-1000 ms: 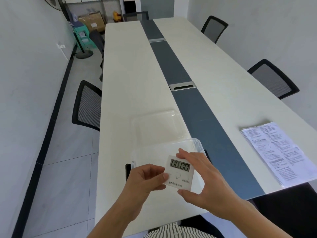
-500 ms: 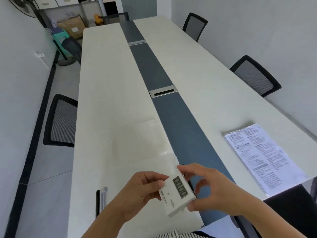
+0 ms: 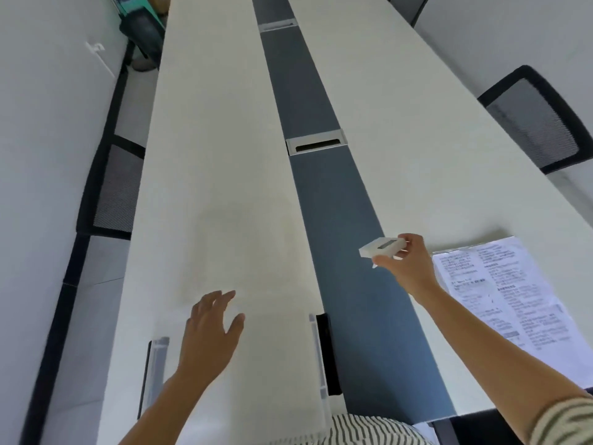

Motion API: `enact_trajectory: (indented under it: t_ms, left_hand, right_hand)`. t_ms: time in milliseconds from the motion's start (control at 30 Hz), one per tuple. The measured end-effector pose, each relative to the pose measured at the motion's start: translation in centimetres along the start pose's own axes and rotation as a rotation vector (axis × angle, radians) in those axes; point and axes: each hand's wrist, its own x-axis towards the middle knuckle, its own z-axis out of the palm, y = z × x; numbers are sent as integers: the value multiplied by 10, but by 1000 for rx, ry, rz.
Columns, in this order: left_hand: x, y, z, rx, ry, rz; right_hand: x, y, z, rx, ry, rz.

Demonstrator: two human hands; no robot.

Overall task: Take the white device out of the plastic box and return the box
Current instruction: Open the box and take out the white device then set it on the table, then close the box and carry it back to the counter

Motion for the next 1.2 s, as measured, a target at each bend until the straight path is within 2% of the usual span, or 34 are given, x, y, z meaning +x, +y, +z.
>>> enact_trajectory:
  t_ms: [167,433,567,667,767,867,933,1067,1200]
  left_hand:
    - [-8,-28,12,286,-52,-8]
    - [-11,-26,14,323,-54,10]
    - [-11,-30,12,268,-9,19]
    - [-11,-36,2,134,106,-57]
    - [-14,-59,-7,121,188,-188]
    - [-25,-85,-10,102,201,-327]
    - [-38,-98,-7,39,170,-417]
    - [-69,-107,7,-132,106,-526]
    - [-74,-112,13,-199,153,-579]
  right_hand:
    - [46,4,31,-185,27,61]
    - [55,16,57,-350,132,139]
    - [55,14,50,-534,166,47]
    - [52,-3,49,-581,226,-151]
    - [45,-28,68,-503,41,-302]
    - [39,-39,106,-530,-230,-265]
    - [39,-39,138,-621,-321,-192]
    - [43,-31,183,-712,-323,-12]
    - [53,-23,195,-749,-246,-12]
